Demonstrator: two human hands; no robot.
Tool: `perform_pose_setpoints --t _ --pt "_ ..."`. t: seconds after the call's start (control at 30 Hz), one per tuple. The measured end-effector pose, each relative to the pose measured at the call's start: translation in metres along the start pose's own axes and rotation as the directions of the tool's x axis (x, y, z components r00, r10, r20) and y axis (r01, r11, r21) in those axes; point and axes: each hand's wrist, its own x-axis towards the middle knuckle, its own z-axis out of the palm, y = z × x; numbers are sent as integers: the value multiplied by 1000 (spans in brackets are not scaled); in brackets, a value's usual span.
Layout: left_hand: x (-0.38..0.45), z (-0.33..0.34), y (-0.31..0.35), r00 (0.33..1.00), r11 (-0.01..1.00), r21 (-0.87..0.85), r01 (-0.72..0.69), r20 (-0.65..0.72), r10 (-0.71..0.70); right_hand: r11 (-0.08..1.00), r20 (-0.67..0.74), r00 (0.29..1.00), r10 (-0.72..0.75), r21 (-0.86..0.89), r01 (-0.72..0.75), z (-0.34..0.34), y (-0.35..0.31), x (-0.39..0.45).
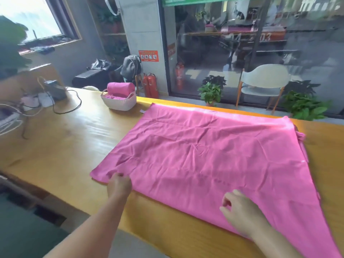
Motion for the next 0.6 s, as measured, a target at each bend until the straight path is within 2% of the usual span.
perform_pose_setpoints --t 0.1,0.2,0.27,0.37,0.47,0.6 --pt "68 -35 -28 988 987 81 139 -79 -133 993 99 988 -117 8 116 23 -50 30" --pt "116 -54 -43 976 966 148 213 -79 -203 990 141 979 -144 26 142 39 -104 63" --pt "138 -62 -48 980 967 161 197 -42 -193 986 171 971 -167 43 162 47 -139 84" --pt "157 -69 -56 990 972 219 80 99 -104 976 303 928 -218 46 215 60 -185 107" --pt "166 -75 -62 985 995 69 67 153 -77 961 418 882 -217 -69 269 66 -208 111" --pt "190 -96 -65 953 959 -240 149 292 -75 959 428 889 -165 -141 246 64 -217 115"
